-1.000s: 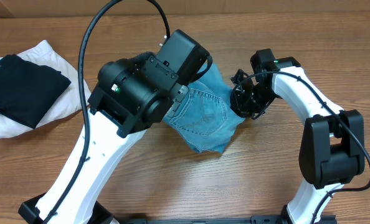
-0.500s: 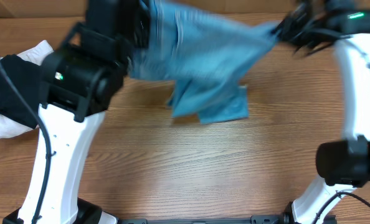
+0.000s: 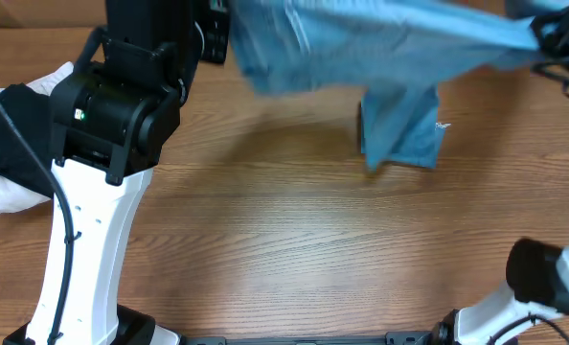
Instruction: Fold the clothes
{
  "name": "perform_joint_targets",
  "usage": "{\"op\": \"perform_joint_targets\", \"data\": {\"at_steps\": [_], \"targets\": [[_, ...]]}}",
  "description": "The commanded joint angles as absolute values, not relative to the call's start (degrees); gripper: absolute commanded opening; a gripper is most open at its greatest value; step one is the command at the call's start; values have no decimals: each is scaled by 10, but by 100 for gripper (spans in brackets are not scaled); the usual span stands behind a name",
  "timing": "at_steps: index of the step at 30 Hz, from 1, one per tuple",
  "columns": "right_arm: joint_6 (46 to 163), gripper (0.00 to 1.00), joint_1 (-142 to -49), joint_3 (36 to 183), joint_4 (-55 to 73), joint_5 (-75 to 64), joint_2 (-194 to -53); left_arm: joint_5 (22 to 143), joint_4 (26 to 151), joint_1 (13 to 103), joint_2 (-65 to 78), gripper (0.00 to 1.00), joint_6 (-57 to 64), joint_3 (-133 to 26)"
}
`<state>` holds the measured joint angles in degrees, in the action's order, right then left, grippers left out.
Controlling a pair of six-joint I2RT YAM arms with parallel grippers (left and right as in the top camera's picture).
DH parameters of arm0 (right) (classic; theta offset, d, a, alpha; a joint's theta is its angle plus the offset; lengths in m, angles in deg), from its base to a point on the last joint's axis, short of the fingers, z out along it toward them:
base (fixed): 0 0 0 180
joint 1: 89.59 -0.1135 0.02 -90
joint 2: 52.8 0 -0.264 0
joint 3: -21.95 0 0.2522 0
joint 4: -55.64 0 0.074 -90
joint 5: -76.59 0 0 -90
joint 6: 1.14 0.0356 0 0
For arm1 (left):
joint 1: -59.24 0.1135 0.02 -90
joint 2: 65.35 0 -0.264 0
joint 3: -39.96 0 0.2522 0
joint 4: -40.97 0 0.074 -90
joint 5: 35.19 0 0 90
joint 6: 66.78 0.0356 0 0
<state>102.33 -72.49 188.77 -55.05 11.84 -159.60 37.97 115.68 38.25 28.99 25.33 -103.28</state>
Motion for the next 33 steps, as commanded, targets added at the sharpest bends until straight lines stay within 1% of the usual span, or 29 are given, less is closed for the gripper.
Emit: {"op": "perform_joint_targets", "data": {"at_steps": [1, 3, 5, 10, 13, 21, 26, 29, 33], "targets": [[1004, 4, -693, 1812, -552, -40, -1638, 204, 1198, 450, 267, 7, 254, -1052], [1004, 7, -693, 1755, -551, -49, -1638, 204, 1251, 452, 269, 10, 239, -1052], [1004, 13, -693, 1699, -543, -67, -1638, 206, 1296, 454, 273, 10, 223, -1052], [1004, 17, -692, 1570, -512, -97, -1638, 218, 1356, 454, 298, 9, 224, -1052], [1005, 20, -692, 1518, -496, -108, -1638, 218, 1362, 454, 306, 8, 224, -1052], [1004, 26, -692, 1480, -449, -100, -1638, 245, 1362, 454, 309, 6, 224, -1052], [984, 36, -694, 1423, -423, -71, -1639, 249, 1366, 455, 309, 6, 224, -1051], [984, 38, -694, 1355, -378, -56, -1640, 249, 1366, 455, 309, 6, 224, -1051], [956, 38, -694, 1258, -276, 26, -1640, 249, 1366, 454, 309, 6, 224, -1051]]}}
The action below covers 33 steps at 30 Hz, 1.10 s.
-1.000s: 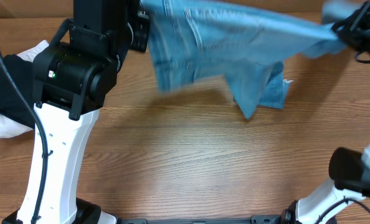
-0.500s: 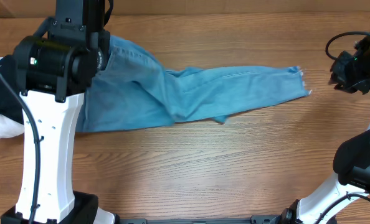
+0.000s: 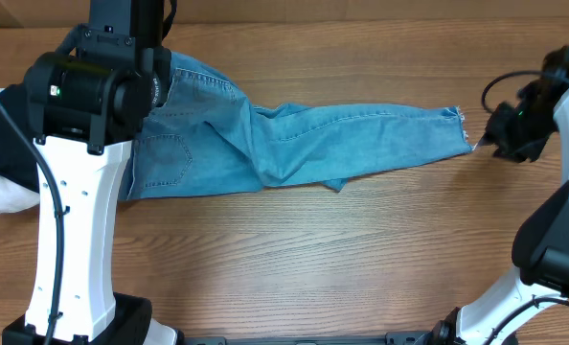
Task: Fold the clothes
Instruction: 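Grasp the frayed leg hem with the right gripper at the right end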
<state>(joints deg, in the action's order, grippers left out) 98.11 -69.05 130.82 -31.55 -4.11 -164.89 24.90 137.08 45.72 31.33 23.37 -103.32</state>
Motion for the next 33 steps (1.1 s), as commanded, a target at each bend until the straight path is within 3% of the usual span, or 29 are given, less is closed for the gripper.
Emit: {"op": "perform_joint_targets", "data": {"at_steps": [1, 8, 18, 33], "targets": [[957, 39, -694, 1243, -257, 32, -1640, 249, 1366, 454, 309, 6, 224, -1051], [961, 42, -696, 1158, -111, 58, -1640, 277, 1365, 455, 309, 6, 224, -1051], [961, 43, -704, 1151, 27, 57, -1640, 277, 1362, 454, 309, 7, 224, -1051], [961, 43, -716, 1151, 108, 29, -1687, 279, 1369, 454, 309, 6, 224, -1051]]}}
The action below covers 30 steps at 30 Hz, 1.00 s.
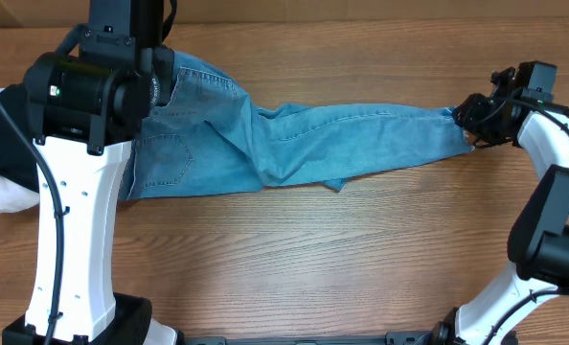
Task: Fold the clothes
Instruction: 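Grasp the frayed leg hem with the right gripper at the right end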
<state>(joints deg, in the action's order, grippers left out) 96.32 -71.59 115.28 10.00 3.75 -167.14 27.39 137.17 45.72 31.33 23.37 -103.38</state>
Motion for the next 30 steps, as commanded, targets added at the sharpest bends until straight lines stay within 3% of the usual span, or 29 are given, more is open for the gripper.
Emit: {"op": "perform_joint_targets", "data": {"at_steps": [1, 16, 23, 30], "targets": [[961, 43, -716, 1151, 112, 26, -1691, 279, 1368, 454, 309, 6, 224, -1051], [961, 41, -716, 1151, 147, 8, -1722, 279, 1368, 454, 309, 6, 224, -1051], [961, 18, -716, 1151, 159, 24, -1722, 279, 1368, 454, 309, 6, 224, -1051], [961, 9, -716, 1151, 159, 23, -1722, 279, 1368, 454, 309, 6, 224, -1051]]}}
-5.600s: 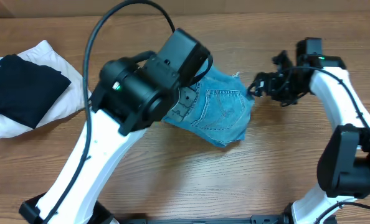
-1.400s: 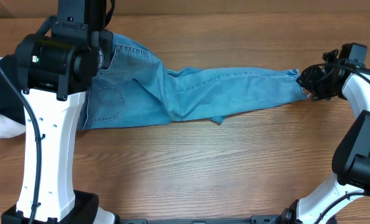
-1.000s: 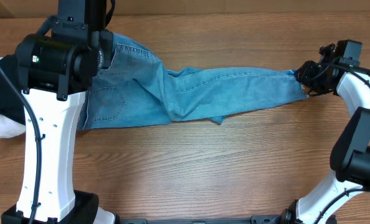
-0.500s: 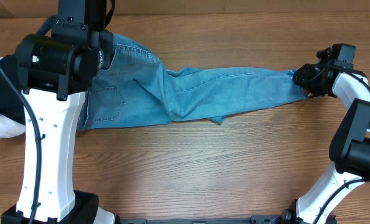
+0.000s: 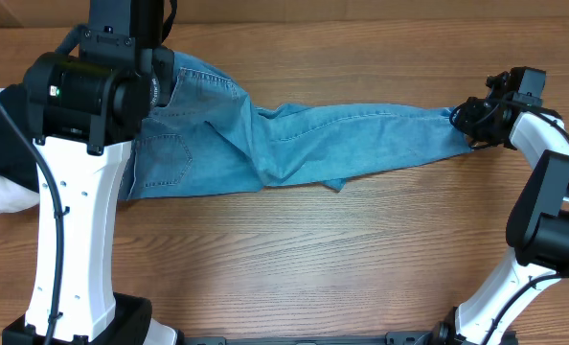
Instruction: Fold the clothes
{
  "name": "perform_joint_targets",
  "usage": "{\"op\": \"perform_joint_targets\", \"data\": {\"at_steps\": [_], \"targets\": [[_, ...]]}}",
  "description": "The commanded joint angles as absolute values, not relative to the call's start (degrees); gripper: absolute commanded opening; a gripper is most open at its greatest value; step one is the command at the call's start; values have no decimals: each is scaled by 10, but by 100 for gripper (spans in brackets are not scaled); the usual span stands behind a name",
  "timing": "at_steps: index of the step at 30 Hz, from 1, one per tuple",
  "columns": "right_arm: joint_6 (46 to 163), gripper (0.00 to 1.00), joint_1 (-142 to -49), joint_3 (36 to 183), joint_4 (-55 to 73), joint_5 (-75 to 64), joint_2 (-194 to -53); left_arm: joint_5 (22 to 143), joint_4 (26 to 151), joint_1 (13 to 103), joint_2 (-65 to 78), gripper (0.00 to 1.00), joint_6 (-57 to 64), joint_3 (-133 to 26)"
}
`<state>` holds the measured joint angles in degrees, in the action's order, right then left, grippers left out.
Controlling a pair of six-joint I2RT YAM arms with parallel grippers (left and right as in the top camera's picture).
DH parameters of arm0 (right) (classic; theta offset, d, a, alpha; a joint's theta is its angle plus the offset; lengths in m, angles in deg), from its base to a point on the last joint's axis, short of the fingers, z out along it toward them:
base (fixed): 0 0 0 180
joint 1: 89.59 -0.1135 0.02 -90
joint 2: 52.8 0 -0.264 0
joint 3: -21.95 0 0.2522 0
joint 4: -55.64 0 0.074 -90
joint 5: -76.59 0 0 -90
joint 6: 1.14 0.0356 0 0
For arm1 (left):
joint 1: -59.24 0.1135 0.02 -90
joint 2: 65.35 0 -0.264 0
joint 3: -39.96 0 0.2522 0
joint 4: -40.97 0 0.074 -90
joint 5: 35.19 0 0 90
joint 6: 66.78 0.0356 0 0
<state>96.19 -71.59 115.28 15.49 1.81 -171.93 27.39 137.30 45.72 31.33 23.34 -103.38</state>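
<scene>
A pair of blue jeans [image 5: 294,144] lies flat across the wooden table [image 5: 304,259]. The waist is at the left and the legs stretch right, one overlapping the other, with creases in the middle. My right gripper [image 5: 465,119] sits at the far right on the leg hem [image 5: 449,125], and its fingers look closed on the fabric. My left arm [image 5: 88,96] stands over the waist end and covers its own gripper, so the fingers are hidden.
A black garment and a white one [image 5: 2,196] lie heaped at the left edge, partly under the left arm. The right arm's base [image 5: 543,240] stands at the right edge. Bare wood runs along the front of the table.
The right gripper has shifted slightly left onto the leg hem and its wrist has turned a little. The jeans and the left arm have not moved.
Both arms first held the jeans up in the air at the back of the table. Then the jeans lay spread on the table, with the right gripper off the hem to the right. The gripper then came to the hem, where it now rests.
</scene>
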Motion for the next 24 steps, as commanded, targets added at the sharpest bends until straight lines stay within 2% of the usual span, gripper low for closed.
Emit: {"op": "perform_joint_targets", "data": {"at_steps": [1, 8, 12, 16, 24], "targets": [[961, 5, -716, 1151, 159, 23, -1722, 279, 1368, 454, 309, 6, 224, -1051], [961, 4, -716, 1160, 131, 22, -1714, 277, 1365, 454, 309, 4, 224, -1052], [961, 4, -699, 1224, 86, 23, -1670, 212, 1316, 459, 306, 4, 224, -1052], [966, 4, -665, 1373, -11, 23, -1623, 181, 1220, 489, 300, 4, 224, -1056], [988, 4, -602, 1721, -216, 23, -1609, 311, 1022, 585, 300, 4, 186, -1092]]}}
